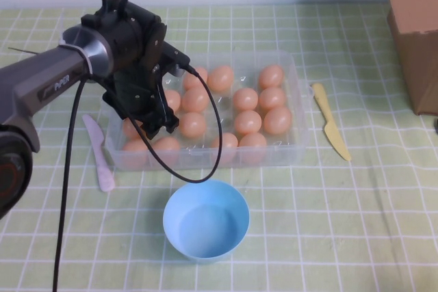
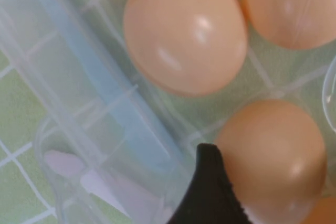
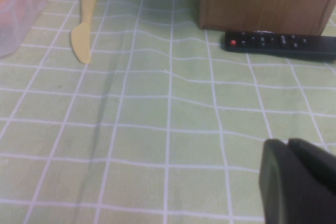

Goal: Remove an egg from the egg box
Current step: Pick up the egg from the plastic box

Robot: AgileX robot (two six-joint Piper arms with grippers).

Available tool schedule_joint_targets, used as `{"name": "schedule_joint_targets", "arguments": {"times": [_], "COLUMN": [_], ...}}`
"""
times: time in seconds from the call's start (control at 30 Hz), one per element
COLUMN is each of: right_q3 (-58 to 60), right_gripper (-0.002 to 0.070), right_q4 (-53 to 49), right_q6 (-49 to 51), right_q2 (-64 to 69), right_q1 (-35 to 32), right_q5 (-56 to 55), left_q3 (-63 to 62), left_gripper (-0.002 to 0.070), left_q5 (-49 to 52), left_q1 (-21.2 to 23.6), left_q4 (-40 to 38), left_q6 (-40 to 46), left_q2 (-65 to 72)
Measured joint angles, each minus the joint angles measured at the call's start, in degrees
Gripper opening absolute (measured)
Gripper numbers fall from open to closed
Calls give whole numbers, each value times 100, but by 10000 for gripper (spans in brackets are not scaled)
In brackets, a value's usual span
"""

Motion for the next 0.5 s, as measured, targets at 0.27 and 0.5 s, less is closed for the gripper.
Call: {"name": "schedule_joint_targets", "arguments": {"times": [0.27, 0.5], "right_q3": [0, 0], "right_gripper": [-17, -17], "right_q4": [0, 0], "right_q6": [0, 0], "right_q2": [0, 0], "right_q1": [0, 0], "right_q5": [0, 0], "left_q3": [-9, -9], "left_gripper": [451, 366], "left_q5": [-27, -50], "left_q1": [0, 0], "left_q4": [59, 169], "left_q6": [-22, -22], "left_q2": [90, 103]}}
